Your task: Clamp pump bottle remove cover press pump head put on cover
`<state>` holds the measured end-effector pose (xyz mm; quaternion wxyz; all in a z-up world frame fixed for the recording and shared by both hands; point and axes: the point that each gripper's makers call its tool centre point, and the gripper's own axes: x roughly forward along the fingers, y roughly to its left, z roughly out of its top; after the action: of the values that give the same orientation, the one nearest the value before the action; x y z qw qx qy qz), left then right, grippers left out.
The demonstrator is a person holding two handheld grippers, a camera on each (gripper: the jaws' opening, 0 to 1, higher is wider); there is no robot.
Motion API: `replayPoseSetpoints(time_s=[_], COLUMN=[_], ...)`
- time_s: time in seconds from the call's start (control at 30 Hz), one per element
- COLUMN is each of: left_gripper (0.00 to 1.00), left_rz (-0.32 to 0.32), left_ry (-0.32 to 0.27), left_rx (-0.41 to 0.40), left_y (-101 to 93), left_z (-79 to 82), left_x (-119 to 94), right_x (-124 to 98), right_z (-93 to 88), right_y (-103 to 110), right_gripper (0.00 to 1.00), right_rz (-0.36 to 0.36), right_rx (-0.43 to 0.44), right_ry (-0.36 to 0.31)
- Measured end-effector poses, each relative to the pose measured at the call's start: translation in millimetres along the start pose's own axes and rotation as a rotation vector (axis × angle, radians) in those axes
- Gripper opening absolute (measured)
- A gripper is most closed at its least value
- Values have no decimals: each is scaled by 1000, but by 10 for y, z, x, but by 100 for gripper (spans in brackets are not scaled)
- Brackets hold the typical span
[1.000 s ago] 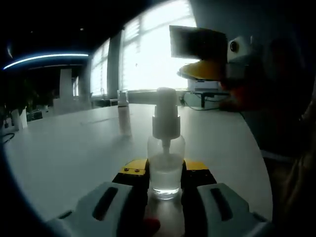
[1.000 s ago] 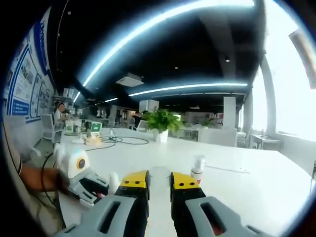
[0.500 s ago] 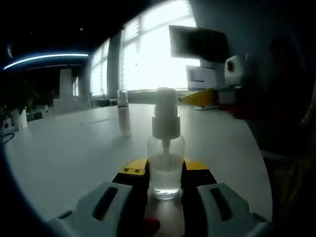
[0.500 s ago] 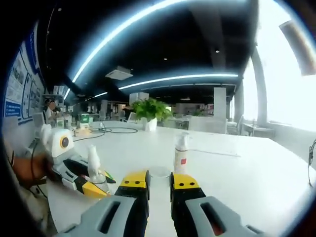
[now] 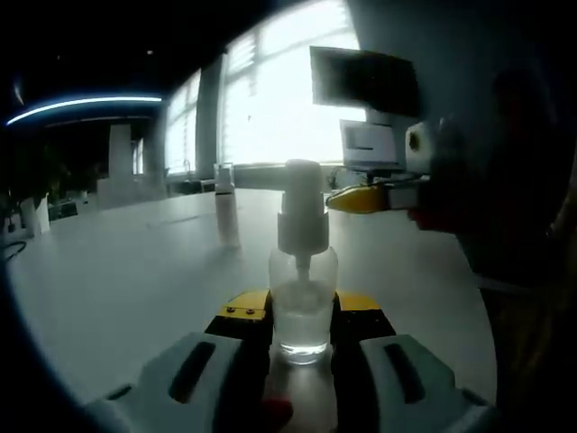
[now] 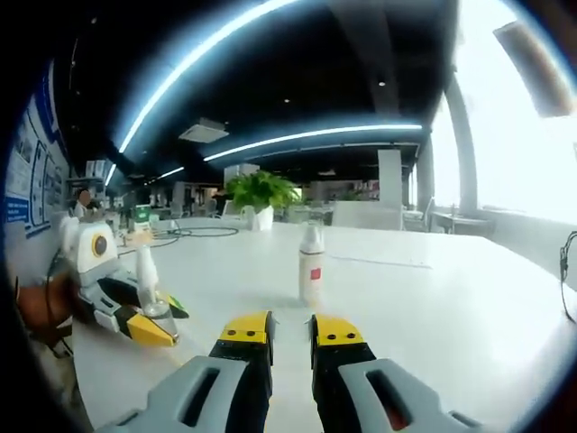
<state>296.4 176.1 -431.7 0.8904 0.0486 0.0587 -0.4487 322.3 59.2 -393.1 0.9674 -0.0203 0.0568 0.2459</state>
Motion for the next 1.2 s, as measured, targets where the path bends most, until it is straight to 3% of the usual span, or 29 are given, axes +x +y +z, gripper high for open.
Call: replayPoseSetpoints(time_s=[0.8, 1.2], left_gripper=[16, 16], left_rz=[4, 4], left_ry=[1, 2], left_rx=[11, 9], left_y=[-8, -19], left_z=[-2, 0], left_x=[2, 3], right_x=[221, 236], right_z=[-281, -348], right_y=[-86, -88], right_gripper=[12, 12], right_rz=[4, -5], right_rx=[-6, 10], right_ry=[95, 109])
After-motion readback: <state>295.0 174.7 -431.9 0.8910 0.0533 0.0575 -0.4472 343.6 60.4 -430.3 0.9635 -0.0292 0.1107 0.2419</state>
